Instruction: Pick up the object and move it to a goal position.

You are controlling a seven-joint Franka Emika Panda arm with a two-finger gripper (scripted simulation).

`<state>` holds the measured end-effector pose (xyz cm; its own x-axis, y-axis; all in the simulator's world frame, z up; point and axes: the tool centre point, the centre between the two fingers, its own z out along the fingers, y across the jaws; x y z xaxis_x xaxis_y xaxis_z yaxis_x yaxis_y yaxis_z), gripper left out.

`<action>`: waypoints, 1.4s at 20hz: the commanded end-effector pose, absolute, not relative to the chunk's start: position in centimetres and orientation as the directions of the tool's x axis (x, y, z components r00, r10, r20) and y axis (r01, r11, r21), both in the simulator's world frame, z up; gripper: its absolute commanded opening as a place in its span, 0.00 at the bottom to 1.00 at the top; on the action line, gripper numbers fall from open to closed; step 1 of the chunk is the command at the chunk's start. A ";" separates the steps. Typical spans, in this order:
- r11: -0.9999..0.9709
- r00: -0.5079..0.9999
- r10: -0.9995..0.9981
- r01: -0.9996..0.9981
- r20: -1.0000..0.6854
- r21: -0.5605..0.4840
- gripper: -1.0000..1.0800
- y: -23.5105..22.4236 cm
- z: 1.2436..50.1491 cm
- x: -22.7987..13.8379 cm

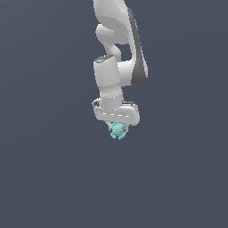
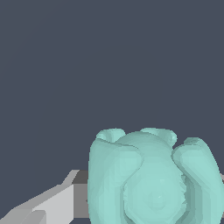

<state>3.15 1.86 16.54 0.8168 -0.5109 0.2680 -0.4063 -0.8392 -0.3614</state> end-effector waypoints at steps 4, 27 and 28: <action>-0.841 0.811 -0.491 -0.348 0.317 -0.414 0.00 0.7 19.2 4.8; -0.805 0.733 -0.426 -0.040 0.530 -0.592 0.00 -4.7 31.9 10.1; -0.801 0.726 -0.424 -0.022 0.541 -0.599 0.00 -5.1 32.6 10.3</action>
<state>10.03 -4.57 31.51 0.7371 -0.4276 0.5233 -0.0497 -0.8065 -0.5891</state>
